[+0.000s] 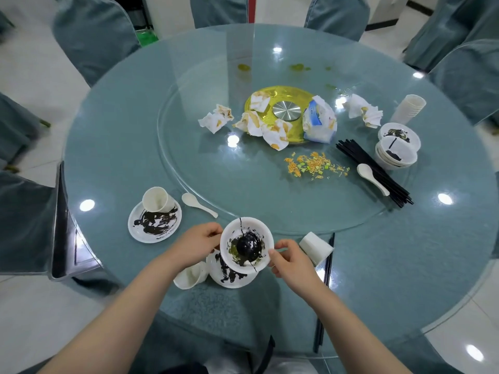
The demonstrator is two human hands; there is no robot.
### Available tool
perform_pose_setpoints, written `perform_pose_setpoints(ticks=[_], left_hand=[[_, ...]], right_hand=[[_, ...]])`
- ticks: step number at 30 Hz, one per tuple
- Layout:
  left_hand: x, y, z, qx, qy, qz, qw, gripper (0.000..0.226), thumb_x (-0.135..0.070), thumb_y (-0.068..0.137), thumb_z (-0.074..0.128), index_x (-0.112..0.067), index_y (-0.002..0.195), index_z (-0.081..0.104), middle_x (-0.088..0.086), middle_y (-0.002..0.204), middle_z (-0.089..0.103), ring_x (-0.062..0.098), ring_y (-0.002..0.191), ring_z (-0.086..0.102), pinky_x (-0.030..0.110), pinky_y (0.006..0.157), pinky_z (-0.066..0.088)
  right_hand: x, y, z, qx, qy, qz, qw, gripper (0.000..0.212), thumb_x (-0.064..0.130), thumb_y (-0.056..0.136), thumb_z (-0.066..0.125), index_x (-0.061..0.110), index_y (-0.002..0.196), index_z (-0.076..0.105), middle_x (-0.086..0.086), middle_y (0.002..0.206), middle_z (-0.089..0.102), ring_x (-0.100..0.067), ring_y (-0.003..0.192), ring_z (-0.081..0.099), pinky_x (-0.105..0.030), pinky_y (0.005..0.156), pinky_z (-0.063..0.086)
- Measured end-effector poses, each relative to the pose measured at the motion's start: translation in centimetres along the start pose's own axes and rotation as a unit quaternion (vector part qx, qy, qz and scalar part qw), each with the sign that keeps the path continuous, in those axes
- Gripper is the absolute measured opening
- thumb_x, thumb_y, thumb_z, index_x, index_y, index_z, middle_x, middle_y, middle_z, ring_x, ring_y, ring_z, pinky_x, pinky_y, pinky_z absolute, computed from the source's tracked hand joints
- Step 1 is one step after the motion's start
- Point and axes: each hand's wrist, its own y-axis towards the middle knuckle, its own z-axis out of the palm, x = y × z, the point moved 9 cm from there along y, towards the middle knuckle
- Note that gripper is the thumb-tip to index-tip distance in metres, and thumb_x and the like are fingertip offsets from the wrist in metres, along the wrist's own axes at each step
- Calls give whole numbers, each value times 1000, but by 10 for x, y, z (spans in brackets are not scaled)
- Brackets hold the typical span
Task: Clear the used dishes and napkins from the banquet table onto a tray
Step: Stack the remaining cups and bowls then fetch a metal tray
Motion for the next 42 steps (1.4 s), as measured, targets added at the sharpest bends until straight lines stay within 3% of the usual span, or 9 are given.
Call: perform_pose_setpoints(ticks=[2, 8, 14, 22, 29, 34, 36, 38, 42], left_hand=[[-1, 1, 9, 9, 3, -5, 1000, 15, -28, 89, 58, -16, 83, 65, 4, 82, 69, 10, 71, 58, 45, 84, 52], [-2, 4, 45, 34, -40, -40, 998, 27, -30, 96, 46, -10, 91, 63, 5, 87, 71, 20, 83, 69, 38, 79, 58], [3, 4, 83, 79, -1, -50, 996, 22, -28, 94, 54, -10, 87, 63, 4, 75, 72, 22, 71, 69, 36, 72, 58], [8, 2, 122, 138, 65, -54, 987, 16, -23, 92, 61, -18, 78, 58, 0, 67, 68, 12, 59, 60, 28, 67, 53], [3, 5, 126, 139, 114, -44, 983, 16, -19, 83, 67, -21, 70, 59, 0, 67, 67, 13, 56, 57, 28, 66, 51], [3, 5, 121, 127, 127, -41, 983, 24, -34, 76, 76, -21, 90, 60, -9, 81, 67, 6, 71, 59, 23, 71, 47], [2, 7, 114, 112, 151, -36, 981, 31, -41, 76, 76, -22, 94, 59, -11, 86, 66, 6, 79, 61, 24, 77, 48], [-2, 9, 102, 91, 178, -19, 980, 29, -42, 79, 73, -24, 93, 56, -11, 87, 65, 6, 79, 60, 22, 75, 46], [-6, 10, 73, 46, 165, -3, 985, 20, -37, 83, 68, -23, 93, 57, -11, 82, 66, 8, 69, 62, 23, 66, 48]], right_hand=[[-8, -3, -1, 3, 33, 18, 999, 13, 26, 95, 56, 16, 103, 60, -4, 83, 72, -16, 73, 68, -35, 76, 58], [-34, -10, -25, -46, 50, 54, 996, 14, 16, 97, 53, 3, 96, 58, -9, 78, 70, -10, 59, 63, -18, 56, 52], [-69, -17, -37, -64, 26, 91, 993, 12, 18, 95, 55, 8, 92, 61, -7, 79, 72, -13, 62, 66, -30, 65, 57], [-98, -26, -44, -59, -35, 102, 992, 22, 23, 97, 50, 7, 87, 61, -3, 64, 68, -7, 49, 60, -26, 56, 52], [-99, -24, -48, -54, -58, 98, 992, 37, 36, 98, 47, 10, 74, 58, -3, 57, 66, -13, 50, 60, -37, 62, 54], [-93, -20, -54, -48, -125, 103, 986, 50, 54, 95, 43, 13, 68, 52, 1, 61, 62, -16, 59, 57, -34, 60, 47], [-87, -20, -64, -83, -154, 95, 980, 46, 55, 95, 43, 16, 72, 50, 5, 68, 58, -12, 63, 53, -29, 55, 38], [-80, -19, -79, -142, -157, 81, 974, 33, 50, 94, 47, 20, 83, 52, 7, 75, 60, -8, 69, 55, -28, 58, 41], [-68, -9, -98, -228, -157, 8, 961, 21, 28, 89, 59, 17, 104, 50, 2, 94, 58, -19, 83, 55, -32, 65, 40]])
